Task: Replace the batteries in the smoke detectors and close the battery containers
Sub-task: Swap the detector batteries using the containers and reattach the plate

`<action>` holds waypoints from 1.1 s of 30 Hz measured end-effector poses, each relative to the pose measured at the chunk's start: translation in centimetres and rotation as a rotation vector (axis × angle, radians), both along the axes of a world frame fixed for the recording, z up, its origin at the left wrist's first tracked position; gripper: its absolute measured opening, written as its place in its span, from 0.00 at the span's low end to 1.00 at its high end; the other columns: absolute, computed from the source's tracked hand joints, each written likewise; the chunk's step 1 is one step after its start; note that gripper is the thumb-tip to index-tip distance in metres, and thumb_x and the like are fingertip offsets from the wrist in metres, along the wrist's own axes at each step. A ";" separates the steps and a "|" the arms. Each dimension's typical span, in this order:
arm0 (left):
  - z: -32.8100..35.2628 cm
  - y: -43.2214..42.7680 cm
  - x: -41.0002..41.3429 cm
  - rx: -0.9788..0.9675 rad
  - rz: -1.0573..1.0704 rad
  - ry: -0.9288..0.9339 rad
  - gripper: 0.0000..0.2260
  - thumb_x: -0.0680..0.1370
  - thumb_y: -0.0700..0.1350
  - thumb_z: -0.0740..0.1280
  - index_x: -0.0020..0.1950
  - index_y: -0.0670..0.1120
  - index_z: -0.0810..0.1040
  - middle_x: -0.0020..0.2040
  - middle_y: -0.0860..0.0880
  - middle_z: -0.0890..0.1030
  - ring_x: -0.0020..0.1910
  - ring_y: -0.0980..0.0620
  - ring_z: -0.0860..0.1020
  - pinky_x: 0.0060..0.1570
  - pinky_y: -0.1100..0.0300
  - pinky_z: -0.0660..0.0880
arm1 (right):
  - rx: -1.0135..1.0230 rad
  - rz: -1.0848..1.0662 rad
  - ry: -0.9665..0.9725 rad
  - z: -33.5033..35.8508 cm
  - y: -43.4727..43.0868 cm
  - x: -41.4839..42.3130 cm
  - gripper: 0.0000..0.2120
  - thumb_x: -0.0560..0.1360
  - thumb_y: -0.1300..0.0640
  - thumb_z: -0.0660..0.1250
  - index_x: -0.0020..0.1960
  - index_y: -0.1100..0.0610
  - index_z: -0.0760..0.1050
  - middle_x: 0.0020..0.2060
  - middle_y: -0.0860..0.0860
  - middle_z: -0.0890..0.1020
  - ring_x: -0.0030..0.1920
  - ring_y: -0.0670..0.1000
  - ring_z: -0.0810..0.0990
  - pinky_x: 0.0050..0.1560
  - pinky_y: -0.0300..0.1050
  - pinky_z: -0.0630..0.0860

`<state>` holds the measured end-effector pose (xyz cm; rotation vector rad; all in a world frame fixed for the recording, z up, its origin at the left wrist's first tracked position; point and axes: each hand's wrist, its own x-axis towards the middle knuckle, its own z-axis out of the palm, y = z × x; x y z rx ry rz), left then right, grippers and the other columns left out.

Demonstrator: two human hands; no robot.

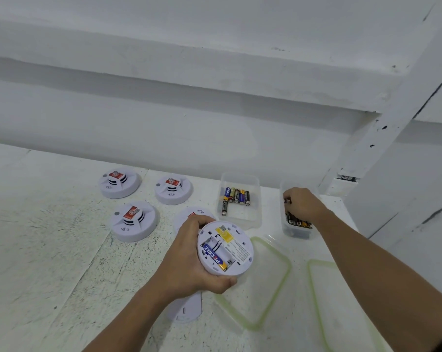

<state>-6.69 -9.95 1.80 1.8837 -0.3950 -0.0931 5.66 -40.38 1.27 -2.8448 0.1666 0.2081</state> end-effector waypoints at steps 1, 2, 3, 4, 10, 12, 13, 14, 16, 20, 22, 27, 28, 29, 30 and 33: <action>0.0 0.0 0.0 -0.002 -0.003 0.002 0.38 0.52 0.51 0.79 0.59 0.55 0.68 0.53 0.57 0.77 0.52 0.58 0.78 0.44 0.68 0.76 | 0.020 -0.005 -0.010 0.1 -0.1 -0.1 0.10 0.75 0.65 0.58 0.46 0.70 0.75 0.43 0.64 0.81 0.34 0.53 0.71 0.35 0.44 0.66; 0.0 -0.1 0.0 -0.003 -0.006 0.004 0.38 0.52 0.51 0.79 0.59 0.55 0.68 0.53 0.56 0.77 0.52 0.58 0.79 0.44 0.67 0.76 | 0.047 -0.011 -0.027 0.2 -0.2 -0.2 0.12 0.77 0.64 0.56 0.47 0.70 0.75 0.43 0.62 0.81 0.34 0.53 0.72 0.35 0.44 0.67; 0.0 -0.1 -0.1 -0.002 -0.007 0.004 0.38 0.52 0.51 0.79 0.58 0.55 0.68 0.53 0.56 0.77 0.52 0.58 0.78 0.44 0.67 0.76 | 0.087 -0.027 -0.040 0.5 -0.3 -0.3 0.13 0.79 0.63 0.54 0.48 0.68 0.75 0.41 0.59 0.81 0.33 0.53 0.73 0.34 0.44 0.67; 0.1 -0.1 -0.1 0.001 -0.008 0.002 0.38 0.52 0.52 0.79 0.58 0.55 0.68 0.54 0.56 0.77 0.52 0.58 0.78 0.45 0.66 0.77 | 0.134 -0.048 -0.044 0.7 -0.5 -0.3 0.14 0.79 0.62 0.53 0.47 0.66 0.77 0.41 0.57 0.82 0.34 0.52 0.73 0.34 0.43 0.68; 0.2 -0.2 -0.3 0.000 -0.014 -0.007 0.37 0.51 0.52 0.78 0.58 0.55 0.68 0.53 0.56 0.76 0.51 0.57 0.79 0.44 0.64 0.77 | 0.888 -0.371 -0.070 2.7 -0.2 -1.7 0.14 0.82 0.57 0.52 0.51 0.63 0.73 0.43 0.57 0.82 0.35 0.54 0.81 0.28 0.41 0.74; 0.3 -0.2 -0.4 0.008 -0.017 -0.014 0.38 0.51 0.53 0.78 0.58 0.56 0.68 0.53 0.56 0.76 0.51 0.57 0.78 0.45 0.63 0.77 | 1.093 -0.418 -0.097 3.6 0.4 -2.7 0.14 0.83 0.57 0.52 0.54 0.64 0.73 0.40 0.59 0.82 0.36 0.55 0.82 0.30 0.42 0.75; 0.3 -0.2 -0.4 0.012 -0.018 -0.018 0.38 0.51 0.53 0.78 0.58 0.56 0.68 0.54 0.55 0.76 0.52 0.57 0.78 0.46 0.63 0.77 | 1.160 -0.424 -0.112 4.0 0.7 -3.2 0.13 0.83 0.58 0.52 0.55 0.63 0.73 0.39 0.59 0.82 0.36 0.55 0.81 0.32 0.42 0.75; 0.2 -0.2 -0.4 0.014 -0.020 -0.019 0.38 0.51 0.53 0.78 0.58 0.56 0.68 0.54 0.55 0.76 0.52 0.57 0.78 0.46 0.62 0.77 | 1.219 -0.429 -0.122 4.4 1.1 -3.8 0.12 0.83 0.60 0.52 0.55 0.62 0.72 0.37 0.59 0.81 0.36 0.55 0.81 0.33 0.43 0.75; 0.2 -0.3 -0.5 0.016 -0.024 -0.018 0.38 0.51 0.54 0.78 0.58 0.56 0.68 0.55 0.54 0.76 0.53 0.57 0.78 0.47 0.63 0.77 | 1.313 -0.428 -0.116 5.2 2.1 -5.2 0.10 0.82 0.61 0.52 0.53 0.60 0.72 0.35 0.58 0.80 0.33 0.54 0.81 0.33 0.43 0.75; 0.0 -0.5 -0.7 0.034 -0.049 -0.025 0.39 0.51 0.55 0.79 0.59 0.57 0.67 0.56 0.54 0.75 0.54 0.56 0.77 0.49 0.61 0.77 | 1.424 -0.365 0.002 6.3 4.8 -8.0 0.09 0.81 0.63 0.54 0.51 0.62 0.73 0.37 0.58 0.79 0.29 0.51 0.81 0.26 0.39 0.74; -0.1 -0.6 -0.8 0.039 -0.050 -0.024 0.39 0.51 0.55 0.79 0.59 0.58 0.67 0.56 0.54 0.75 0.54 0.57 0.77 0.49 0.61 0.77 | 1.450 -0.303 0.069 6.6 6.2 -9.3 0.09 0.81 0.63 0.56 0.51 0.63 0.75 0.37 0.58 0.80 0.29 0.51 0.81 0.26 0.38 0.76; -0.1 -1.0 -1.3 0.081 -0.063 -0.067 0.38 0.52 0.57 0.78 0.57 0.60 0.66 0.54 0.55 0.75 0.53 0.57 0.76 0.46 0.70 0.73 | 1.344 -0.076 0.082 7.2 9.4 -12.1 0.07 0.78 0.64 0.63 0.54 0.62 0.76 0.39 0.58 0.81 0.34 0.56 0.81 0.30 0.42 0.77; 0.0 -1.0 -1.3 0.081 -0.065 -0.075 0.37 0.52 0.57 0.78 0.57 0.60 0.66 0.54 0.54 0.75 0.53 0.56 0.76 0.46 0.69 0.73 | 1.262 -0.023 0.026 7.2 9.9 -12.6 0.06 0.77 0.64 0.65 0.53 0.61 0.77 0.38 0.58 0.82 0.35 0.55 0.80 0.32 0.43 0.77; 0.0 -1.0 -1.4 0.075 -0.065 -0.078 0.37 0.52 0.57 0.78 0.57 0.59 0.66 0.53 0.54 0.75 0.53 0.55 0.76 0.46 0.68 0.73 | 1.164 0.026 -0.032 7.2 10.4 -12.9 0.06 0.76 0.63 0.66 0.53 0.59 0.77 0.38 0.57 0.83 0.36 0.54 0.80 0.35 0.43 0.76; 0.1 -1.1 -1.4 0.067 -0.065 -0.080 0.37 0.52 0.57 0.78 0.57 0.58 0.67 0.53 0.53 0.76 0.52 0.55 0.76 0.46 0.67 0.74 | 1.076 0.067 -0.078 7.2 10.9 -13.3 0.06 0.75 0.61 0.68 0.52 0.56 0.77 0.37 0.56 0.84 0.36 0.51 0.79 0.38 0.43 0.76; 0.2 -1.0 -1.5 0.060 -0.061 -0.092 0.37 0.52 0.56 0.78 0.57 0.56 0.67 0.53 0.53 0.75 0.52 0.54 0.77 0.46 0.64 0.74 | 0.973 0.155 -0.139 6.7 11.9 -14.1 0.07 0.72 0.58 0.73 0.47 0.52 0.76 0.36 0.50 0.83 0.35 0.43 0.77 0.43 0.41 0.71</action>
